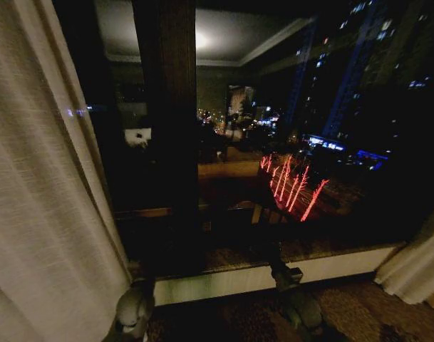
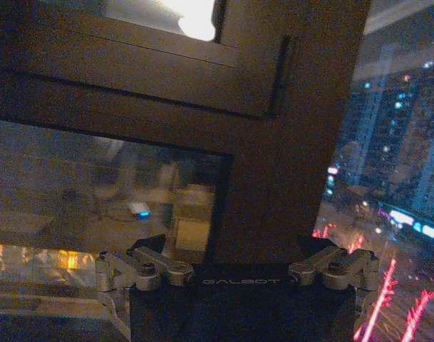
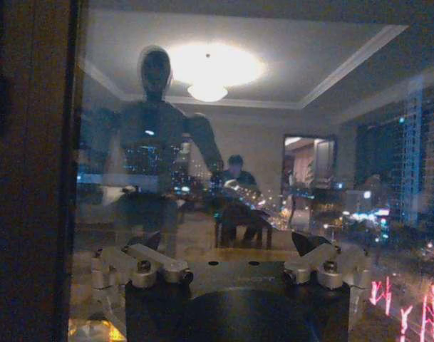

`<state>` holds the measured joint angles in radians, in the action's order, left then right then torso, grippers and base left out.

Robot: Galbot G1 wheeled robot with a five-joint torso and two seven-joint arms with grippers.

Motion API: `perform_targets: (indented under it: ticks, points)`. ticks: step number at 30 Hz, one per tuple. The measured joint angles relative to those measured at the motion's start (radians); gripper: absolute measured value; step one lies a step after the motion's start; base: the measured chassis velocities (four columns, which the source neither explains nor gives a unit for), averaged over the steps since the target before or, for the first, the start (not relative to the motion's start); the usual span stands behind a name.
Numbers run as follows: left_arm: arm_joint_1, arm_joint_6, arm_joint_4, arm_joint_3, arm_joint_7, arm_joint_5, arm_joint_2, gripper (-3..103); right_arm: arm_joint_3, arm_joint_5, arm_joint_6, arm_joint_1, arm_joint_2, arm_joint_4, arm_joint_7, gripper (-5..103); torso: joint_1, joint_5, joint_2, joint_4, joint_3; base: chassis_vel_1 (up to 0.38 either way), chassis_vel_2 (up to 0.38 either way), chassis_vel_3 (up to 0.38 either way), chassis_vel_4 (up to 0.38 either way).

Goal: Open the curtains by pulling them apart, changing their state from closed to fully open.

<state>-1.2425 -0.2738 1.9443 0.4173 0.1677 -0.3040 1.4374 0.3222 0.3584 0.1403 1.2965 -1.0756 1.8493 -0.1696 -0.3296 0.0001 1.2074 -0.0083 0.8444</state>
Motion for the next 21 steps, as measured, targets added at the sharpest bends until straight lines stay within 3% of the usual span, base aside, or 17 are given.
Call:
perform_targets:
  ticks: [6,9,13,18,19,21]
  points:
    - [0.006,-0.003,0.0,-0.003,0.002,0.003,-0.002,100,0.0,0.0,0.0,0.0,0.0,0.0,0.0,100,0.0,-0.0002,0.0,0.0003,0.0,0.0,0.0,0.0,0.0]
    - [0.015,0.029,-0.017,0.003,-0.011,0.01,-0.019,100,0.0,0.0,0.0,0.0,0.0,0.0,0.0,100,0.0,-0.0004,0.0,0.0001,0.0,0.0,0.0,0.0,0.0]
    - [0.049,0.188,-0.097,0.046,-0.072,0.038,-0.098,100,0.0,0.0,0.0,0.0,0.0,0.0,0.0,100,0.0,-0.0003,0.0,0.0002,0.0,0.0,0.0,0.0,0.0]
    - [0.044,0.272,-0.122,0.083,-0.099,0.044,-0.146,100,0.0,0.0,0.0,0.0,0.0,0.0,0.0,100,0.0,-0.0017,0.0,-0.0003,0.0,0.0,0.0,0.0,0.0]
    - [0.02,0.297,-0.119,0.107,-0.098,0.039,-0.171,100,0.0,0.0,0.0,0.0,0.0,0.0,0.0,100,0.0,0.0011,0.0,0.0007,0.0,0.0,0.0,0.0,0.0]
    - [-0.004,0.314,-0.108,0.119,-0.099,0.035,-0.181,100,0.0,0.0,0.0,0.0,0.0,0.0,0.0,100,0.0,-0.0006,0.0,0.0006,0.0,0.0,0.0,0.0,0.0]
